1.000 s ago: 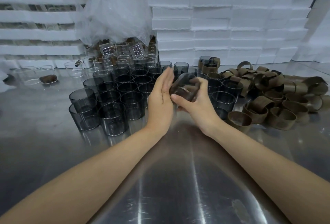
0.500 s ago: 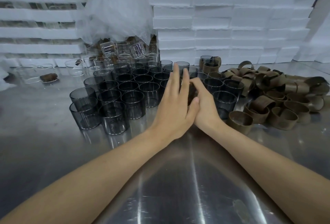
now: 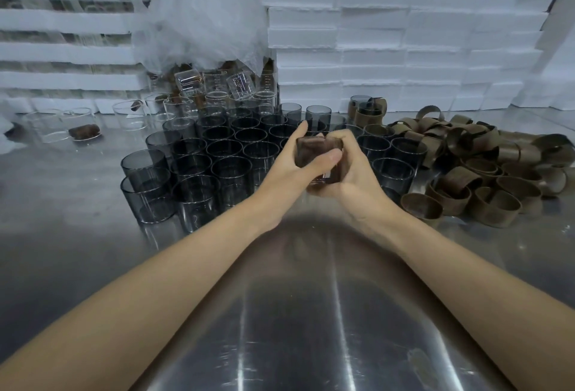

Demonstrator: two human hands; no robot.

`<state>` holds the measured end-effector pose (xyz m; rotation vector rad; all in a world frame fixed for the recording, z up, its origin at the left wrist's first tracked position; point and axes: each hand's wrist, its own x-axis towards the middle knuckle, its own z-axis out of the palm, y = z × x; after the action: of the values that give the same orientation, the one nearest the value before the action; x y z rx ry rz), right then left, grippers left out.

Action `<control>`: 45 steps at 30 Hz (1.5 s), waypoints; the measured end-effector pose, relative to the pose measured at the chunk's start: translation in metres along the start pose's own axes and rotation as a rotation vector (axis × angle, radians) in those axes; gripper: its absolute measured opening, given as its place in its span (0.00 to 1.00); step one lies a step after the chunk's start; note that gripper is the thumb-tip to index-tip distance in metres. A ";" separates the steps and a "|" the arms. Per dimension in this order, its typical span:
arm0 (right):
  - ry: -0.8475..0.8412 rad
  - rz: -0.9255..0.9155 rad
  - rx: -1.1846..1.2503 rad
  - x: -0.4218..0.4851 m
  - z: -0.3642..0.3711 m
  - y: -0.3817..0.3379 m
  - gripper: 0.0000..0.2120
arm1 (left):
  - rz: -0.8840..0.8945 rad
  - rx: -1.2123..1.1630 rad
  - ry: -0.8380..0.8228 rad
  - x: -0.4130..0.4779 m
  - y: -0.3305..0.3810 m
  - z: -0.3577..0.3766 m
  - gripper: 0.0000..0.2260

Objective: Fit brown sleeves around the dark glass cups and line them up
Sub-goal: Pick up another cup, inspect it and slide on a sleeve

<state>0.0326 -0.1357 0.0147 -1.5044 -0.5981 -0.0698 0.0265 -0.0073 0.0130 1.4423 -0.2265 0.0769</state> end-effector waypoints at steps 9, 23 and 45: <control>0.047 0.000 -0.332 0.002 -0.002 -0.004 0.44 | 0.014 -0.001 0.078 -0.006 -0.010 0.014 0.25; -0.057 0.030 -0.651 -0.006 0.013 -0.007 0.49 | 0.195 0.350 0.304 -0.008 -0.016 0.013 0.12; -0.006 -0.041 -0.808 0.003 -0.005 -0.006 0.04 | 0.303 0.481 0.185 -0.019 -0.015 0.015 0.24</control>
<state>0.0347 -0.1403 0.0222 -2.2701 -0.6392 -0.3732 0.0091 -0.0221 -0.0039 1.8555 -0.2856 0.5405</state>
